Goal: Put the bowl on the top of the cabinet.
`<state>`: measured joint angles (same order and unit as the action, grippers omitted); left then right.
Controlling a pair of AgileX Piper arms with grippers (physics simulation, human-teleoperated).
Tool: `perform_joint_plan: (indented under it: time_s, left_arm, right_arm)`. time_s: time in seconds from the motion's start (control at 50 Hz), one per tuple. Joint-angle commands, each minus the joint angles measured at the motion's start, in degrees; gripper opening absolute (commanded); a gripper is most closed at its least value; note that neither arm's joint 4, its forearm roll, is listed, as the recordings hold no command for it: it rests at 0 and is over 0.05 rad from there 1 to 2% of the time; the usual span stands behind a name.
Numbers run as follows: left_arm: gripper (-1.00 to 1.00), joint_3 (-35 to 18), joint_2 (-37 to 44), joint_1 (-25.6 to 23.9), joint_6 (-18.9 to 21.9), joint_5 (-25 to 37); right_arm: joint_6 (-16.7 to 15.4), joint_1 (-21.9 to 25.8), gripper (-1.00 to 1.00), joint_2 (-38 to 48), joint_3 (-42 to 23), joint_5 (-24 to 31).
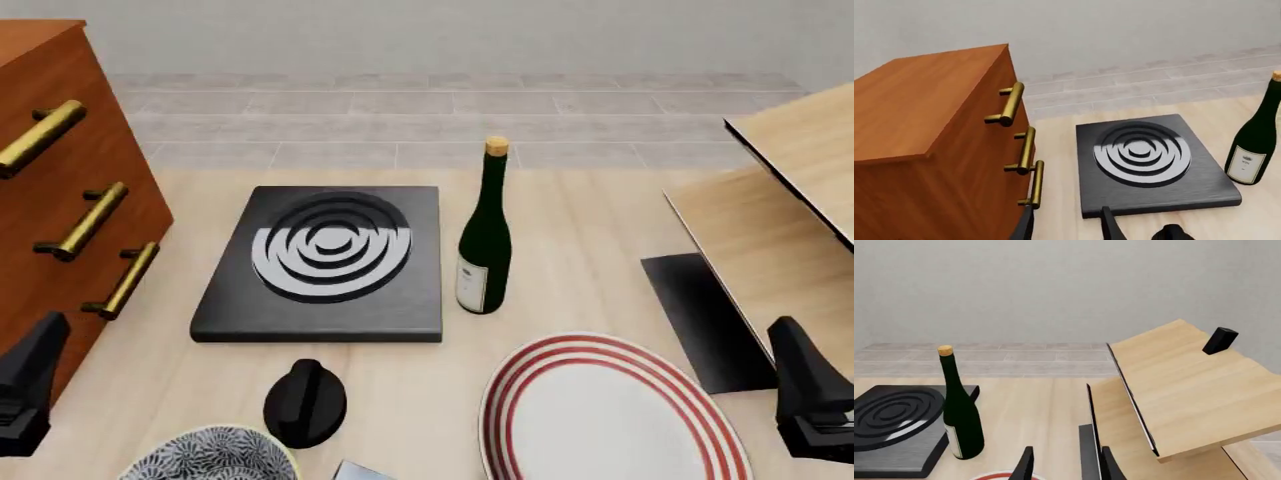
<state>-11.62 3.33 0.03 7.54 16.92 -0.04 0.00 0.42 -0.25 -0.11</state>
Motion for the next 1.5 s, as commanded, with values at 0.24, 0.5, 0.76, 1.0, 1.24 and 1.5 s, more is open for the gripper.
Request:
perform_joint_plan:
  time_s: [0.24, 0.5, 0.76, 1.0, 1.24, 1.5]
  left_arm:
    - [1.0, -7.37, 4.48, -2.14, -2.59, 10.88]
    - [1.0, -6.57, 10.24, -3.24, -2.23, 11.76]
    - [1.0, -6.1, 13.47, -4.98, -2.63, 13.89]
    - [1.0, -5.99, 15.39, -6.03, -2.57, 14.43]
    - [1.0, -5.91, 15.92, -6.46, -2.78, 15.46]
    - [1.0, -5.14, 16.17, -7.24, -2.71, 17.55]
  right_arm:
    - [0.02, -0.01, 1.0, 0.01, 0.0, 0.0]
    - [0.01, 0.0, 1.0, 0.01, 0.0, 0.0]
    - [0.0, 0.0, 1.0, 0.01, 0.0, 0.0]
    - [0.0, 0.0, 1.0, 0.0, 0.0, 0.0]
    - [0.01, -0.01, 1.0, 0.01, 0.0, 0.0]
    - [0.0, 0.0, 1.0, 0.0, 0.0, 0.0]
